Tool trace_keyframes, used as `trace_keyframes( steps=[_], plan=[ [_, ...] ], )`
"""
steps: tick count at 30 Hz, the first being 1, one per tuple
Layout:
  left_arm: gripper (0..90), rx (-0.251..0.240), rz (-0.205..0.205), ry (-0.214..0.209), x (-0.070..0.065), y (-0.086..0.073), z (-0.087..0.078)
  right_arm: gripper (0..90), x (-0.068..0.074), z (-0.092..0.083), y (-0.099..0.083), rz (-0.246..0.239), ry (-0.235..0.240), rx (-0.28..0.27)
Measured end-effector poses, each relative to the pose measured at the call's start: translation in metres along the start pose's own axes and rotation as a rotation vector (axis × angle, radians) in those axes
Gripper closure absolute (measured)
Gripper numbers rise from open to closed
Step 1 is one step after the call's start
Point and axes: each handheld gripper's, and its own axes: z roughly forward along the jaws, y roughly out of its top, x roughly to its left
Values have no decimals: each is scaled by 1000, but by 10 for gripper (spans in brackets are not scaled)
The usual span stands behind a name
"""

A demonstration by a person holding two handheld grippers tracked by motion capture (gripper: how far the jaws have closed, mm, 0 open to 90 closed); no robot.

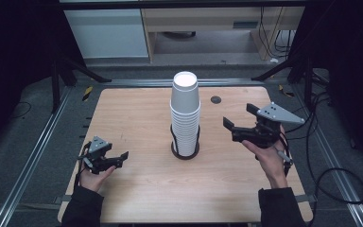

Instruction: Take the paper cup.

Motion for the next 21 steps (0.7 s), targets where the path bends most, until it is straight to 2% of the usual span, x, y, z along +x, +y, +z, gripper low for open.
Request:
trace_keyframes(
  steps=[2, 3, 4, 5, 9, 10, 17, 18, 21],
  plan=[
    [203, -1, -1, -2, 0, 0, 0, 66, 3, 1, 5, -4, 8, -10],
    [202, 0, -3, -4, 1, 0, 0, 66, 9, 6, 18, -9, 43, -41],
    [202, 0, -4, -4, 1, 0, 0, 66, 9, 6, 18, -9, 43, -41],
    [200, -1, -6, -5, 1, 0, 0, 66, 15, 10, 28, -10, 71, -58],
    [196, -1, -6, -7, 1, 0, 1, 66, 24, 19, 40, -28, 86, -64],
    [194, 2, 0, -5, 0, 0, 1, 65, 29, 26, 46, -24, 111, -65],
    [193, 1, 1, -8, 0, 0, 2, 62, 45, 49, 56, -46, 150, -52],
    [192, 1, 2, -8, -1, 0, 2, 60, 48, 56, 58, -51, 157, -42],
    [192, 2, 2, -10, -1, 0, 2, 60, 51, 63, 58, -50, 158, -36]
  ],
)
